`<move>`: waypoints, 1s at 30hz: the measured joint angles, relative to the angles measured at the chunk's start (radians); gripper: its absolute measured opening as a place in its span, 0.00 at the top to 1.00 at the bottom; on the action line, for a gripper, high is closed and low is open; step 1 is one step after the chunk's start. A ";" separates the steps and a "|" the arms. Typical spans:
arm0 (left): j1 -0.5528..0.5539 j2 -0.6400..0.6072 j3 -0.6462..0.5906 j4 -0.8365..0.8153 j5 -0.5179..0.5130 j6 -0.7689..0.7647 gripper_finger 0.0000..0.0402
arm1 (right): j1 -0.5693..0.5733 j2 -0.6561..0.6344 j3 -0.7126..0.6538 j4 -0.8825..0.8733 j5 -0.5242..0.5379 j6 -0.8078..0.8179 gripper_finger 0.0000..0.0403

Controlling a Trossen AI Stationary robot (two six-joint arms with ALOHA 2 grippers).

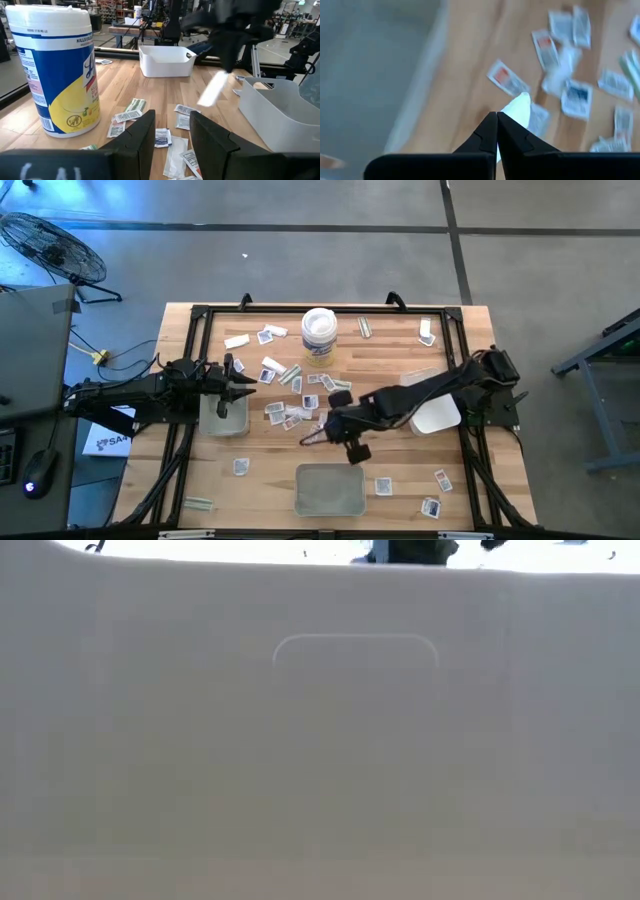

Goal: Pick & Place First Aid Supplies
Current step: Put the green bandage pack into the bottom gray bin

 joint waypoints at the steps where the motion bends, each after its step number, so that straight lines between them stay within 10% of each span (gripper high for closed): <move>1: 0.000 0.000 0.000 0.000 0.000 0.000 0.70 | 0.014 0.000 0.006 0.014 -0.002 -0.013 1.00; 13: 0.000 0.000 0.000 0.000 0.000 0.000 0.70 | 0.172 -0.002 0.035 0.187 -0.087 -0.155 1.00; 30: 0.000 0.000 0.000 0.000 0.000 0.000 0.70 | 0.104 -0.002 -0.338 0.748 -0.316 0.030 0.98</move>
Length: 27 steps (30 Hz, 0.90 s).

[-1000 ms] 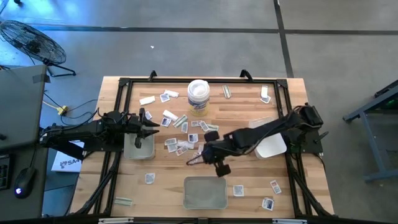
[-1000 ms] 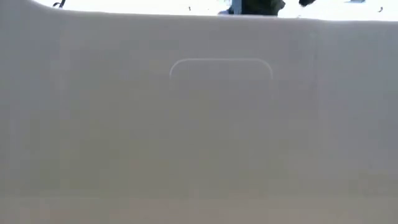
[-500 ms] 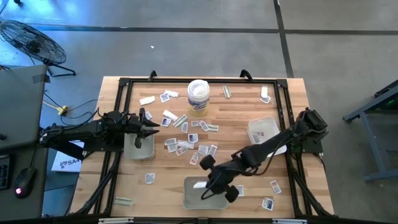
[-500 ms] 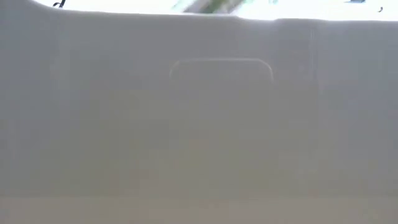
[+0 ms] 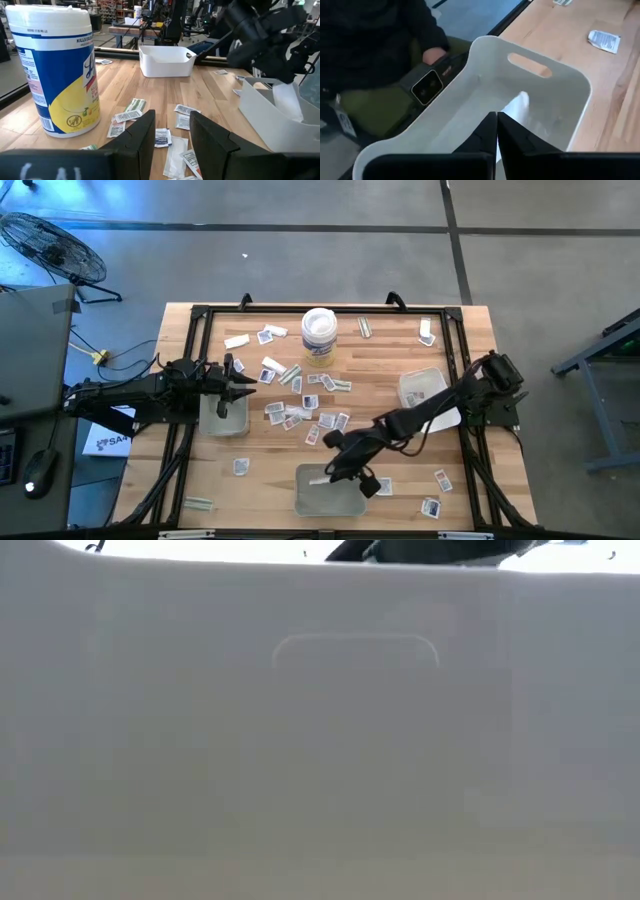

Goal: Pick & Place First Aid Supplies
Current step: Put the green bandage pack into the bottom gray bin

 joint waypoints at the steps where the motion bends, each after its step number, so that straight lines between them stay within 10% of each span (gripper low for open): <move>1: 0.000 0.000 0.000 0.000 0.000 0.000 0.70 | 0.000 0.000 -0.014 0.017 0.008 0.007 0.97; 17: 0.000 0.000 0.000 0.000 0.000 0.000 0.70 | -0.004 -0.019 -0.027 0.036 0.034 0.054 0.81; 27: 0.000 0.000 0.000 0.000 0.000 0.000 0.70 | -0.086 -0.124 0.012 0.037 0.260 -0.075 0.81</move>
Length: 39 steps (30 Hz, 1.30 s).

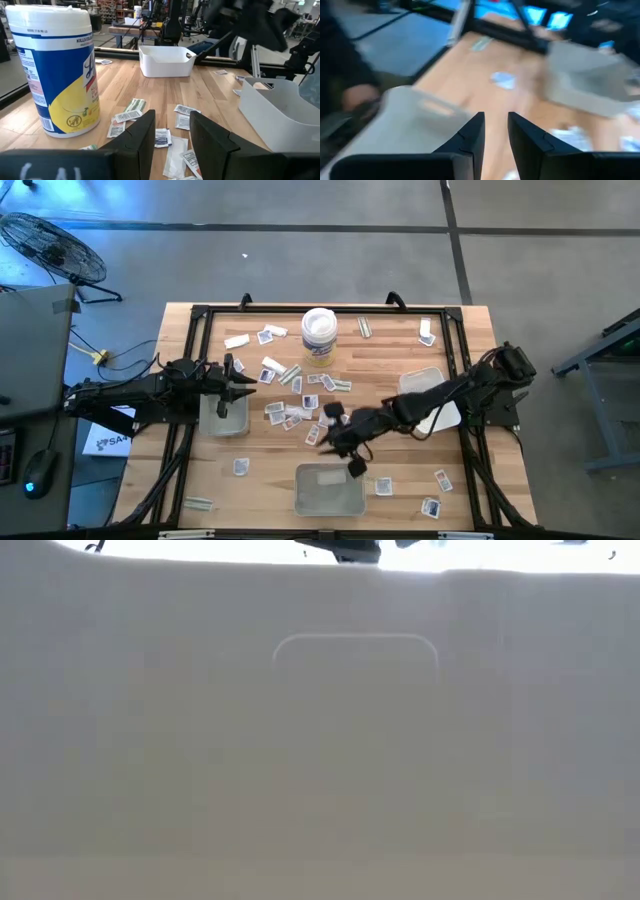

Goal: Pick & Place First Aid Supplies
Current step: Put the green bandage pack into the bottom gray bin

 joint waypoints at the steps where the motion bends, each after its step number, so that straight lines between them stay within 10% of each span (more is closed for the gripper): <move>1: 0.000 0.000 0.000 0.000 0.000 0.000 0.70 | -0.012 0.000 0.000 -0.001 0.018 -0.004 0.81; 26: 0.000 0.000 0.000 0.000 0.000 0.000 0.70 | -0.319 0.081 -0.005 -0.520 0.173 0.091 0.64; 39: 0.000 0.000 0.000 0.000 0.000 0.000 0.70 | -0.407 0.079 -0.214 -0.296 0.142 0.063 0.68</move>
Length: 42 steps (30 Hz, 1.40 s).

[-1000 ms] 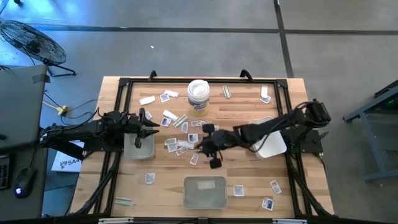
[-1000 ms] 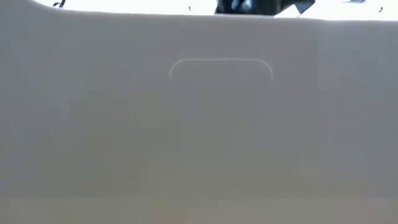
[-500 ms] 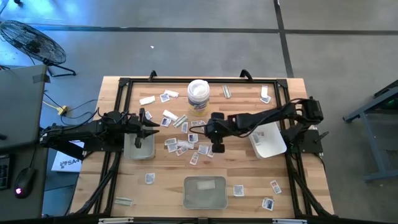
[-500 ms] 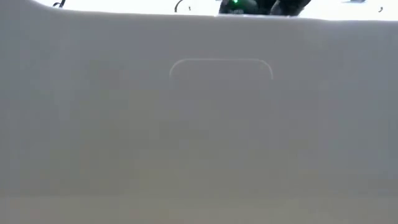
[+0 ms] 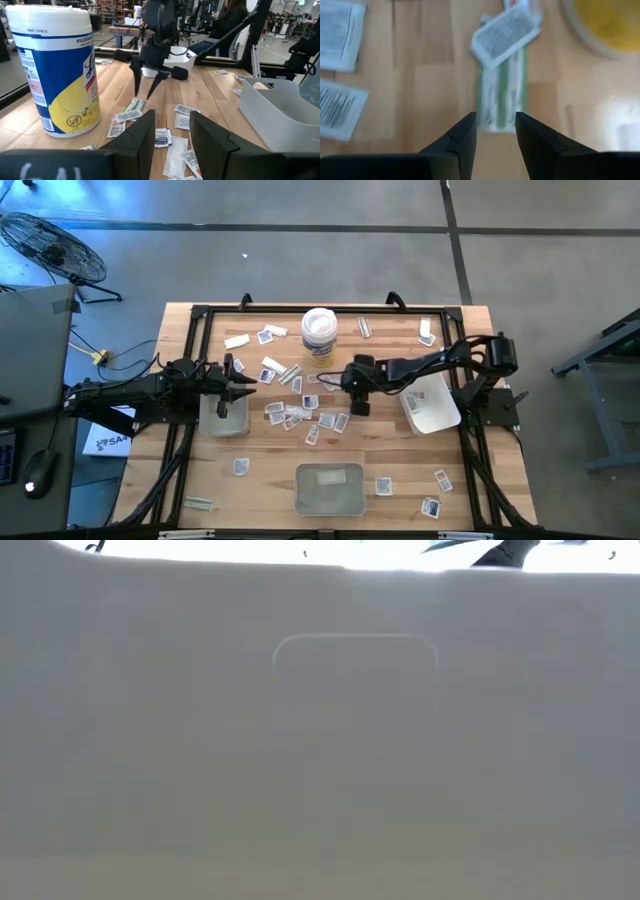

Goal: Pick & Place First Aid Supplies
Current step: Put the green bandage pack into the bottom gray bin

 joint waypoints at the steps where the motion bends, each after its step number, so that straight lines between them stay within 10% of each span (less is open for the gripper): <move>1: 0.000 0.000 0.000 0.000 0.000 0.000 0.70 | -0.002 0.000 -0.010 0.033 -0.011 -0.018 0.69; 31: 0.000 0.000 0.000 -0.001 0.000 0.000 0.70 | -0.012 -0.021 -0.137 0.156 -0.032 0.025 0.98; 42: 0.000 0.000 0.000 -0.001 -0.002 0.000 0.70 | 0.092 -0.158 -0.036 -0.111 0.038 0.128 1.00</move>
